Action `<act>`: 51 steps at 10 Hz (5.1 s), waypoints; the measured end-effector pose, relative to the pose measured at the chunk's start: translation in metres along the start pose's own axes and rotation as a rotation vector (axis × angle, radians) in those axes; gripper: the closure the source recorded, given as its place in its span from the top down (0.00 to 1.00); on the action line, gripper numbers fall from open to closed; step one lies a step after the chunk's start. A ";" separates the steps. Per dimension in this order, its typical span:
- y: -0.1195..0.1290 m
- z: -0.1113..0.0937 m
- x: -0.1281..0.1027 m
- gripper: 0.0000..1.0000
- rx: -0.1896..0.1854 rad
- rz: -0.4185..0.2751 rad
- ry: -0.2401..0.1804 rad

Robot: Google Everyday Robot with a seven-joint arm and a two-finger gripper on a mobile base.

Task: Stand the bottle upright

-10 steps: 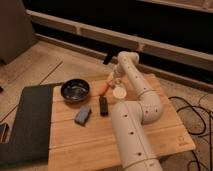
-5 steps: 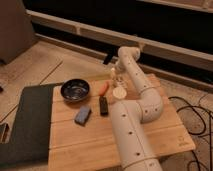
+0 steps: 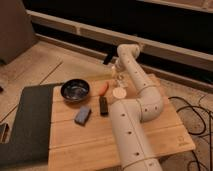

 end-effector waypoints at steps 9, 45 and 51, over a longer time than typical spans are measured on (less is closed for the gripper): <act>-0.013 -0.005 0.022 0.00 0.043 -0.032 0.086; 0.145 -0.187 0.065 0.00 0.322 -0.296 -0.264; 0.121 -0.255 -0.045 0.00 0.208 -0.463 -0.730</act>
